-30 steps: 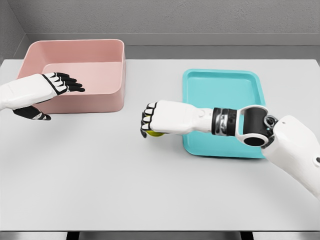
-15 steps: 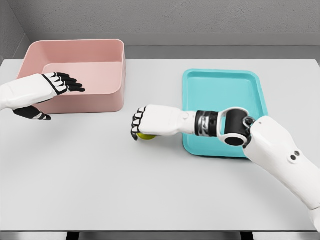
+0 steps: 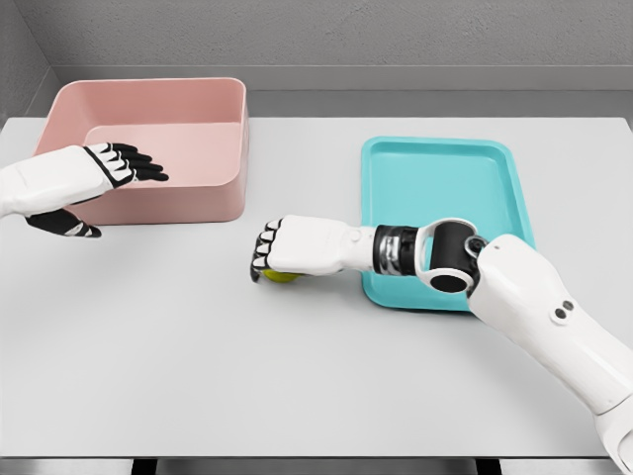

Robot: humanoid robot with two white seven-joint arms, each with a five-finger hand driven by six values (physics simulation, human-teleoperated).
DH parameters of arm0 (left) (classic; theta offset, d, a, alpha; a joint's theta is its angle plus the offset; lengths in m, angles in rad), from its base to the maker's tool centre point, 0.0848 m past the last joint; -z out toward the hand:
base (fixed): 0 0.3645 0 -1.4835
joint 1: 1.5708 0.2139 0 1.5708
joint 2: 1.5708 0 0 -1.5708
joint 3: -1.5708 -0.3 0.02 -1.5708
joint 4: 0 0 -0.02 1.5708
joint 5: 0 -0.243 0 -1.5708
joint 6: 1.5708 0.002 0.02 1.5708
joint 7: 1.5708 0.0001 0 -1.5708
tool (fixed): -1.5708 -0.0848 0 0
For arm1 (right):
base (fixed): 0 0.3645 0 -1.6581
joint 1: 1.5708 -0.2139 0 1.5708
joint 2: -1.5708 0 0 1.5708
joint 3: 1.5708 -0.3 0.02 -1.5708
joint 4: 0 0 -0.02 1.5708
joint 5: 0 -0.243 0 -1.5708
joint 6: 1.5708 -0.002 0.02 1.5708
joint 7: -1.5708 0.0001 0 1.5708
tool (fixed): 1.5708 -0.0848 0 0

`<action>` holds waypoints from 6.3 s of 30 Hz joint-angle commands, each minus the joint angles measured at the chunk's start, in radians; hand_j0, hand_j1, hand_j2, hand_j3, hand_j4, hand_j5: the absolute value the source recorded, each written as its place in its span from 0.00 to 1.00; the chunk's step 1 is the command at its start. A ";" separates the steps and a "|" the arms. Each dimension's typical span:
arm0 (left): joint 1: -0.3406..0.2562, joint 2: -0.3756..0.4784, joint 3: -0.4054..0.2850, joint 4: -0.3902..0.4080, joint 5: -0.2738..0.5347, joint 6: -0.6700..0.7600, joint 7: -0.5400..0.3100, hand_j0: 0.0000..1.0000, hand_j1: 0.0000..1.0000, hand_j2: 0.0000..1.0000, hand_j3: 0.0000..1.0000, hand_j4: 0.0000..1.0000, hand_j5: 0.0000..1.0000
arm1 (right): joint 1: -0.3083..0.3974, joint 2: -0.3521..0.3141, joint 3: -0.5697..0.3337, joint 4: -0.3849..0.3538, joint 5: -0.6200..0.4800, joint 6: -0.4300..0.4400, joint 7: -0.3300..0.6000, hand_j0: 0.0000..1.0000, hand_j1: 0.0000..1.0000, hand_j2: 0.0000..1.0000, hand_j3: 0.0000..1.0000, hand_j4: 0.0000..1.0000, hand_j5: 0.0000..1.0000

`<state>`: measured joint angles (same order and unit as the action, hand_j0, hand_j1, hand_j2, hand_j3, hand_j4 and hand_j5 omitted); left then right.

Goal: Put the tennis from the blue tray into the pink basket with both arms

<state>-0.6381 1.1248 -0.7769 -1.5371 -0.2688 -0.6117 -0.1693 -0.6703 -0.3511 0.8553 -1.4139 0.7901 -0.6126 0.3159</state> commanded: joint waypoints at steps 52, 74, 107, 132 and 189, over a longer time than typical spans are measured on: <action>-0.029 -0.384 -0.068 -0.040 -0.168 0.001 -0.124 1.00 1.00 1.00 1.00 1.00 1.00 | 0.575 -0.235 -1.029 -0.195 -0.477 0.002 0.014 1.00 1.00 1.00 1.00 1.00 1.00; -0.143 -0.490 -0.229 0.130 -0.066 0.001 -0.125 1.00 1.00 1.00 1.00 1.00 1.00 | 0.591 -0.235 -1.027 -0.204 -0.477 0.002 0.014 1.00 1.00 1.00 1.00 1.00 1.00; -0.143 -0.536 -0.257 0.227 -0.075 0.001 -0.156 0.81 0.81 0.81 0.81 0.81 0.81 | 0.591 -0.236 -1.029 -0.204 -0.477 0.002 0.014 1.00 1.00 1.00 1.00 1.00 1.00; -0.146 -0.534 -0.252 0.235 -0.072 0.001 -0.156 0.60 0.60 0.60 0.60 0.60 0.60 | 0.591 -0.236 -1.030 -0.201 -0.477 0.002 0.014 1.00 1.00 1.00 1.00 1.00 1.00; -0.242 -0.413 0.102 0.569 -0.001 0.001 -0.142 1.00 1.00 1.00 1.00 1.00 1.00 | 0.589 -0.233 -1.029 -0.206 -0.479 0.002 0.014 1.00 1.00 1.00 1.00 1.00 1.00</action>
<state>-0.8790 0.7130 -0.6902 -1.0117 -0.2832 -0.6127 -0.3173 -0.0813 -0.5838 -0.1716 -1.6197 0.3188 -0.6126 0.3303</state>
